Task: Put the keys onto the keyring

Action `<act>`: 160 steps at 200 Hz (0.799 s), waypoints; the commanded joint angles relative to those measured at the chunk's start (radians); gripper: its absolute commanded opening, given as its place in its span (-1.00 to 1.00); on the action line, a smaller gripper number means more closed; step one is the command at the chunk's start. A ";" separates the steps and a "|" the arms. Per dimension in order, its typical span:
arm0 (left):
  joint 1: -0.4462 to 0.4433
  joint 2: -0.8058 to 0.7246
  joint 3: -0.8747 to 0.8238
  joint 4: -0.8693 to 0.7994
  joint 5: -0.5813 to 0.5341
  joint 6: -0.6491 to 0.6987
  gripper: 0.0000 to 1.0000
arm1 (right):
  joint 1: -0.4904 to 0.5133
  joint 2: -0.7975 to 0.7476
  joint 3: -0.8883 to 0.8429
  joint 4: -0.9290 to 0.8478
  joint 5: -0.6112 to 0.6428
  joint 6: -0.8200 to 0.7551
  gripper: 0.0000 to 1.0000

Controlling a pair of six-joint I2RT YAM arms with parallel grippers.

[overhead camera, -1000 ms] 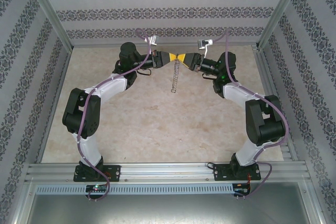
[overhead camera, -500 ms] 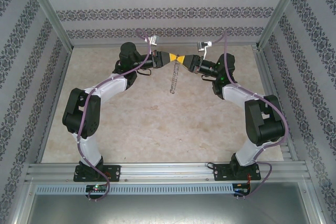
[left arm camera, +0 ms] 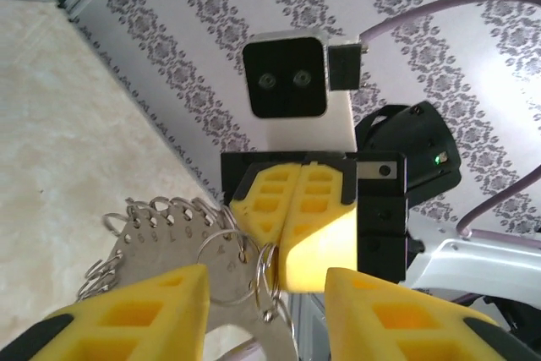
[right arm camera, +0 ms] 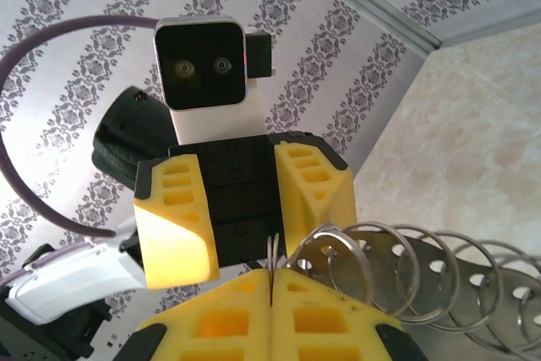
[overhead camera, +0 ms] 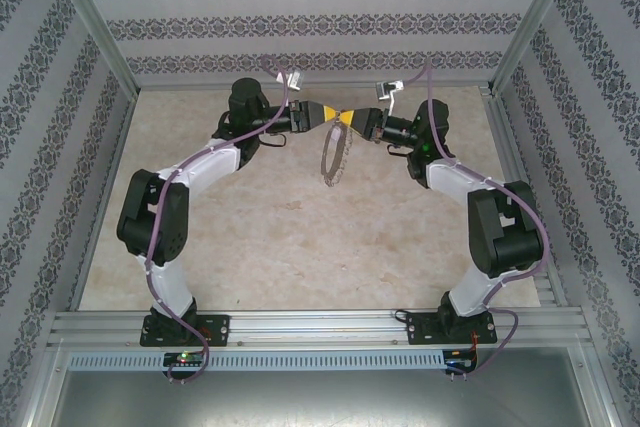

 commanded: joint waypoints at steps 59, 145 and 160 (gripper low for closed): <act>0.040 0.005 0.186 -0.492 0.130 0.382 -0.14 | -0.039 -0.035 0.187 -0.587 -0.233 -0.482 -1.00; 0.008 0.021 0.190 -0.502 0.173 0.389 -0.45 | -0.033 0.023 0.226 -0.562 -0.262 -0.459 -1.00; 0.003 0.023 0.183 -0.476 0.174 0.373 -0.45 | -0.029 0.022 0.222 -0.562 -0.260 -0.463 -1.00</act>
